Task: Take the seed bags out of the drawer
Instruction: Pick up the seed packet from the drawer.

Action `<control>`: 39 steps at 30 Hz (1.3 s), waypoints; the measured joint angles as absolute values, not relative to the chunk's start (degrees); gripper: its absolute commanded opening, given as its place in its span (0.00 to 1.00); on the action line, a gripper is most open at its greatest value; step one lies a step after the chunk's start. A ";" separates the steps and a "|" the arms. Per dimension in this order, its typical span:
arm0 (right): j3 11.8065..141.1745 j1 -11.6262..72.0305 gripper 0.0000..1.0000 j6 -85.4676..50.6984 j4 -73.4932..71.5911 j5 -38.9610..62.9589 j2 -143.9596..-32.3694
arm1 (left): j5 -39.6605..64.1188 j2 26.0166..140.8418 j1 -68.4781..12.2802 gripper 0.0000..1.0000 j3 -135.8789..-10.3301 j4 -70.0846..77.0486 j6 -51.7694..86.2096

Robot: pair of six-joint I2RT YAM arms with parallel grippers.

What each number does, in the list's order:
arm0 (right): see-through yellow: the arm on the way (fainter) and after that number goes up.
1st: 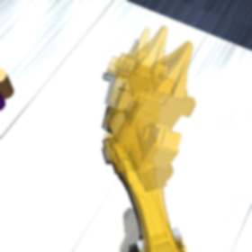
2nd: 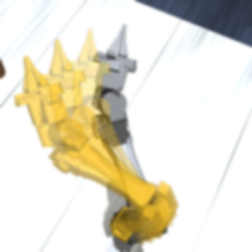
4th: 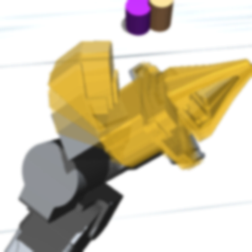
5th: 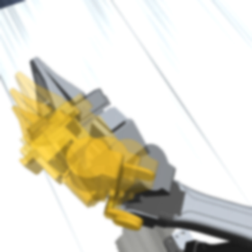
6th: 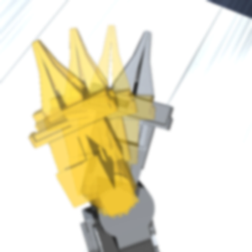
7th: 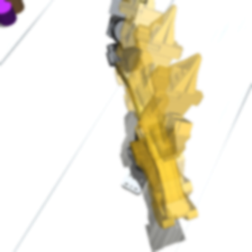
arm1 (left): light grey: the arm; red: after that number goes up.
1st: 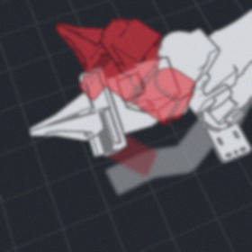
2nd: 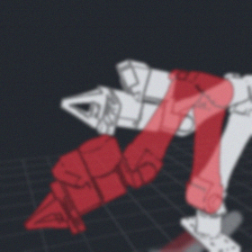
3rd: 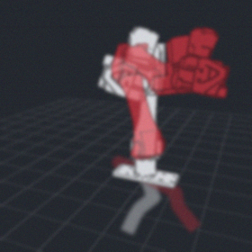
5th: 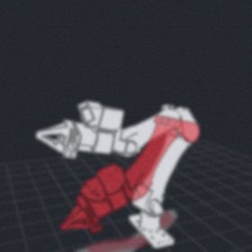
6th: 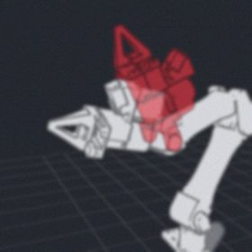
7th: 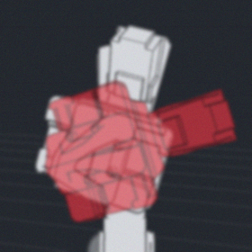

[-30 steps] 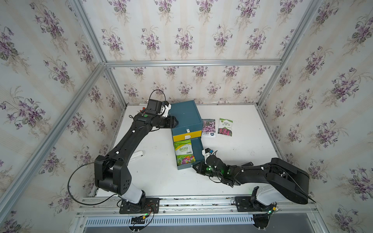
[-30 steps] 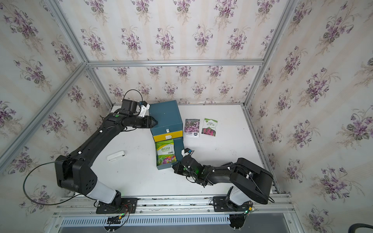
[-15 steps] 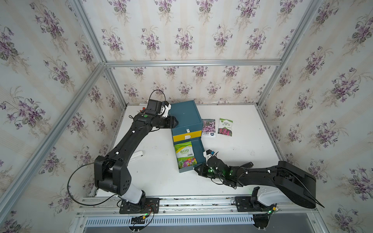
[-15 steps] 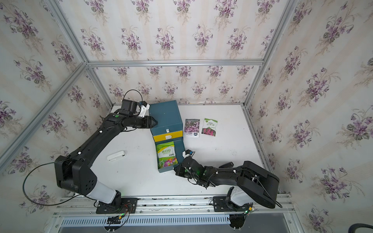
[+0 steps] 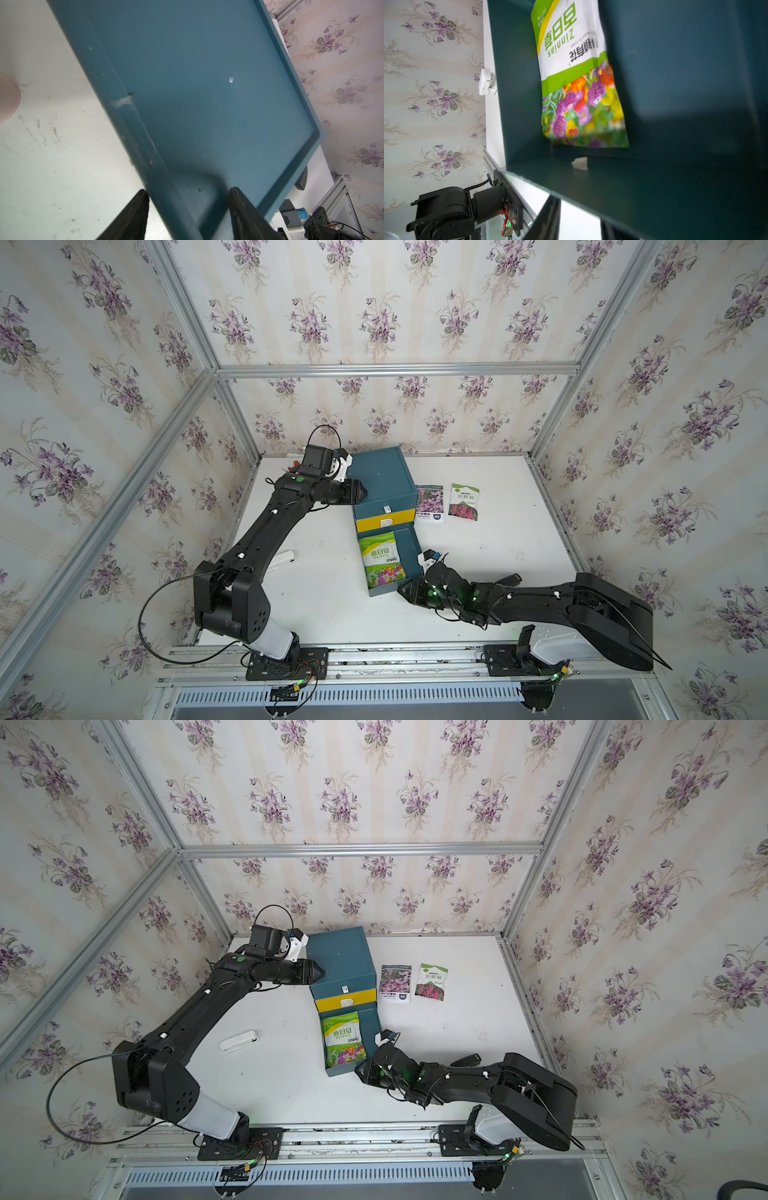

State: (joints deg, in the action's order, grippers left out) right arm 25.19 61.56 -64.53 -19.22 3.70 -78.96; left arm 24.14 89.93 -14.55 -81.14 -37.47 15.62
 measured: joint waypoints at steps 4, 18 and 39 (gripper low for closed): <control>26.83 61.60 0.53 -64.07 -15.16 2.70 -76.07 | 24.12 90.00 -14.55 0.64 -81.38 -37.69 15.59; 45.39 57.43 0.68 -54.00 5.39 2.33 -75.59 | 24.10 89.86 -14.57 0.64 -81.23 -37.87 15.46; 57.71 50.24 0.60 -43.00 11.14 4.73 -96.90 | 24.18 90.00 -14.57 0.64 -81.47 -38.06 15.44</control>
State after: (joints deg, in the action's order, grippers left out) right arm 57.71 50.24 -43.00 11.14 4.73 -96.90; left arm 24.18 90.00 -14.57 -81.47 -38.06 15.44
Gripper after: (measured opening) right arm 0.603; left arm 0.639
